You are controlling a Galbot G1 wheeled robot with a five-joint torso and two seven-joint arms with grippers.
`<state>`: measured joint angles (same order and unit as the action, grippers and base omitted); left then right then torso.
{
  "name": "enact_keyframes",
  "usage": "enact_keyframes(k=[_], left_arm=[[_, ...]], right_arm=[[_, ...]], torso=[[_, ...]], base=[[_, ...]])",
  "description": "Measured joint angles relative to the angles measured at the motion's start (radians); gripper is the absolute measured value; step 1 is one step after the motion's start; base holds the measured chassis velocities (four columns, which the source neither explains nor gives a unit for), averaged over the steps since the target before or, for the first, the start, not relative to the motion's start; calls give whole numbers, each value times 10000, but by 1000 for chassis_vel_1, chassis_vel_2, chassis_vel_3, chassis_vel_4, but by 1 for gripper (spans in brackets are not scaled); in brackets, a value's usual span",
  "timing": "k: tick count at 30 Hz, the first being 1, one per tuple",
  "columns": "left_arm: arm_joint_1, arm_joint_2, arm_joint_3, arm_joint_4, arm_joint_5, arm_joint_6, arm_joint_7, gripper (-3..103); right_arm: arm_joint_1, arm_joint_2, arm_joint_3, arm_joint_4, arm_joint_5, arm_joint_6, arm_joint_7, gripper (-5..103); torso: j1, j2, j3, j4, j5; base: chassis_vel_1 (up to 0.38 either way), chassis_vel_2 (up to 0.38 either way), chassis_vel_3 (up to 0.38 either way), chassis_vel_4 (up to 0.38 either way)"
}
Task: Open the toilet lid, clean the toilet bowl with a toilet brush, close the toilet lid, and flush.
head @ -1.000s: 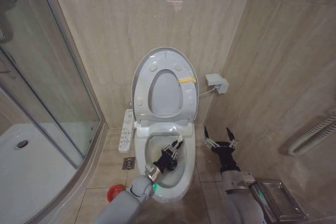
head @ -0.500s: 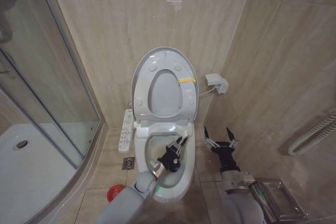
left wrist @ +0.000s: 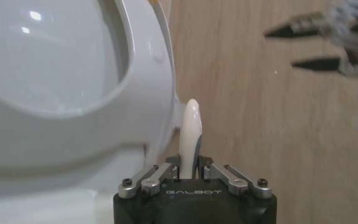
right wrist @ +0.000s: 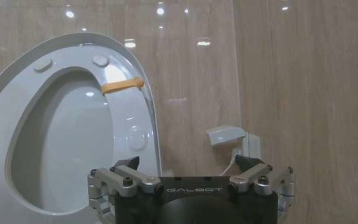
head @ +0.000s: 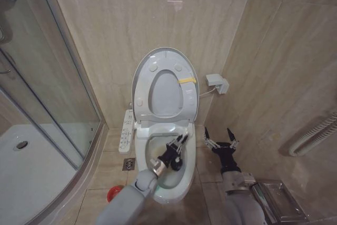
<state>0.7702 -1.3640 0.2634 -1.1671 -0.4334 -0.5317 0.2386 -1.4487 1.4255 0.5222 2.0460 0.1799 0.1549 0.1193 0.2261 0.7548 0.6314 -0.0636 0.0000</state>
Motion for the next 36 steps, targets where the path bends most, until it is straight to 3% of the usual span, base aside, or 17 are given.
enact_keyframes(k=[13, 22, 28, 36], left_arm=[[-316, -82, -100, -203, -122, 118, 10, 19], [-36, -71, 111, 357, 62, -152, 123, 19], [-239, -70, 12, -288, -88, 125, 62, 19], [-65, -156, 67, 536, 119, -152, 123, 19]], right_arm=[[0, 0, 0, 0, -1, 0, 0, 100], [0, 0, 0, 0, 0, 0, 0, 100], [0, 0, 0, 0, 0, 0, 0, 100], [0, 0, 0, 0, 0, 0, 0, 100]], torso=[[0, 1, -1, -6, 0], [-1, 1, -1, -1, 0], [0, 0, -1, -6, 0], [-1, 1, -2, -1, -1]], base=[[0, 0, 0, 0], [0, 0, 0, 0], [0, 0, 0, 0], [0, 0, 0, 0]])
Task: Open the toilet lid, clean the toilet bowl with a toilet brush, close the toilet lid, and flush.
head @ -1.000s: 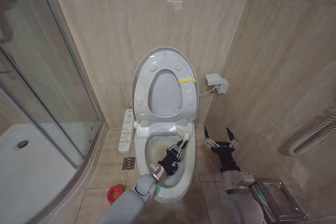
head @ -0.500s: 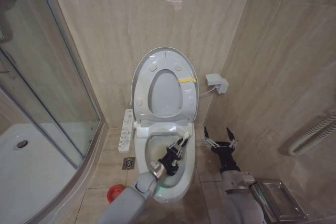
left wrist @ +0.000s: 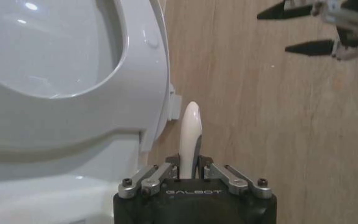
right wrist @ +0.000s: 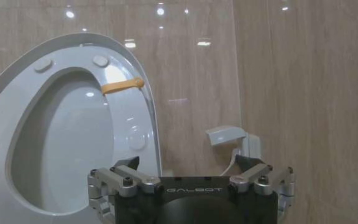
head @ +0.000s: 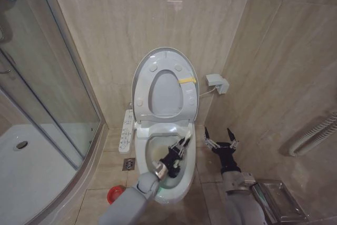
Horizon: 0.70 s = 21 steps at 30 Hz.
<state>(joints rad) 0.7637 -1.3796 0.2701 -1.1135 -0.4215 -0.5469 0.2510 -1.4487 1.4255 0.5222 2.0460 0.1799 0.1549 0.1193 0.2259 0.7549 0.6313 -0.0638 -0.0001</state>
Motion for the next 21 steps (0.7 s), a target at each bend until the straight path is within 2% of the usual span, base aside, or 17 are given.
enact_keyframes(k=[9, 17, 21], left_arm=[[-267, 69, -110, -435, -143, 180, -39, 19], [-69, 44, -65, 262, 21, -120, 105, 19], [-159, 64, -84, -42, -13, -20, 64, 19]], right_arm=[[0, 0, 0, 1, 0, 0, 0, 100], [0, 0, 0, 0, 0, 0, 0, 100], [0, 0, 0, 0, 0, 0, 0, 100]], torso=[[1, -1, 1, -5, 1], [0, 0, 0, 1, 1], [1, -1, 2, 0, 1]], base=[[0, 0, 0, 0], [0, 0, 0, 0], [0, 0, 0, 0]])
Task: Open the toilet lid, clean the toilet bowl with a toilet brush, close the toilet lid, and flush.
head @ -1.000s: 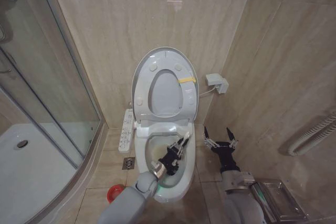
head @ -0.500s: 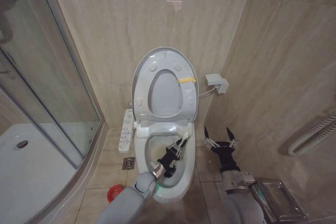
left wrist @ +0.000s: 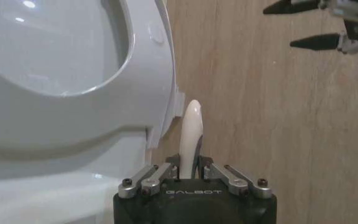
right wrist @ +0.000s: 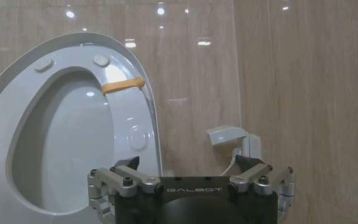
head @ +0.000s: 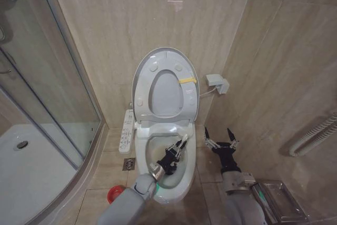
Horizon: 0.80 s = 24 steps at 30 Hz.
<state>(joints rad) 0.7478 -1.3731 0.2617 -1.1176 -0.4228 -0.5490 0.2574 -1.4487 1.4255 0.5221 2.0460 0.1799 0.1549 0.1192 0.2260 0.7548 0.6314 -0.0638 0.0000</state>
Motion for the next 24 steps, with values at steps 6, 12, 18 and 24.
enact_keyframes(k=[6, 12, 18, 24], left_arm=[[-8, -99, -14, -296, -84, 149, -77, 19], [210, -164, -7, 99, 120, -33, -24, 19], [29, -113, -133, -325, 77, 144, -68, 19], [-23, -275, -361, -40, -39, 111, -41, 19]], right_arm=[[0, 0, 0, 0, 0, 0, 0, 100], [0, 0, 0, 0, 0, 0, 0, 100], [0, 0, 0, 0, 0, 0, 0, 100], [0, 0, 0, 0, 0, 0, 0, 100]], torso=[[0, 0, -1, -4, 0], [-1, 1, -1, 1, -1], [0, 0, 0, -3, 0], [0, 0, 0, -4, 0]], base=[[0, 0, 0, 0], [0, 0, 0, 0], [0, 0, 0, 0], [0, 0, 0, 0]])
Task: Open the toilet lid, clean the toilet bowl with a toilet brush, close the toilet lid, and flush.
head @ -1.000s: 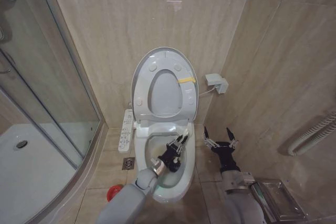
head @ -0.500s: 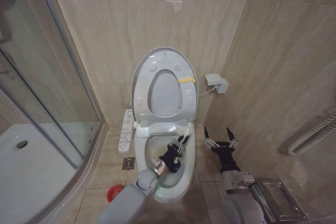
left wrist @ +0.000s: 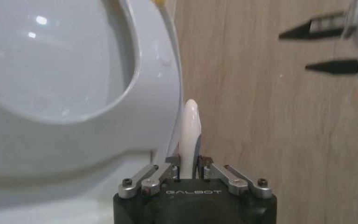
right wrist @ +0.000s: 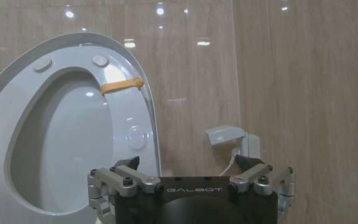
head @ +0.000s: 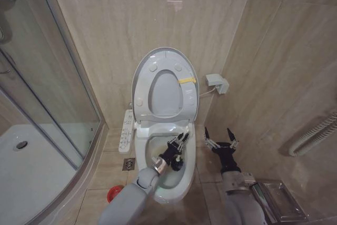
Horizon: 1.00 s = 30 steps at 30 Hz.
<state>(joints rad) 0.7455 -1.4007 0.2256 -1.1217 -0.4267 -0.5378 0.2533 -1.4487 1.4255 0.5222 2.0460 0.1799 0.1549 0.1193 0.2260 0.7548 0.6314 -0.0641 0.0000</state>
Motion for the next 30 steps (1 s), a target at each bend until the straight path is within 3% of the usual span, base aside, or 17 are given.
enact_keyframes(k=[7, 11, 18, 30], left_arm=[[264, 210, -37, 375, 152, -225, 99, 19], [746, 1153, -293, -466, 113, -88, 89, 19], [1285, 2006, -758, -966, -44, -90, 120, 19], [1975, 2543, -1013, -1324, 90, -168, 163, 18]], right_arm=[[0, 0, 0, 0, 0, 0, 0, 100], [0, 0, 0, 0, 0, 0, 0, 100], [0, 0, 0, 0, 0, 0, 0, 100], [0, 0, 0, 0, 0, 0, 0, 100]], torso=[[0, 1, -1, 0, -4], [-1, 1, -1, 4, -3], [0, 0, -1, 3, -2], [0, 1, -1, 1, -2]], base=[[0, 0, 0, 0], [0, 0, 0, 0], [0, 0, 0, 0], [0, 0, 0, 0]])
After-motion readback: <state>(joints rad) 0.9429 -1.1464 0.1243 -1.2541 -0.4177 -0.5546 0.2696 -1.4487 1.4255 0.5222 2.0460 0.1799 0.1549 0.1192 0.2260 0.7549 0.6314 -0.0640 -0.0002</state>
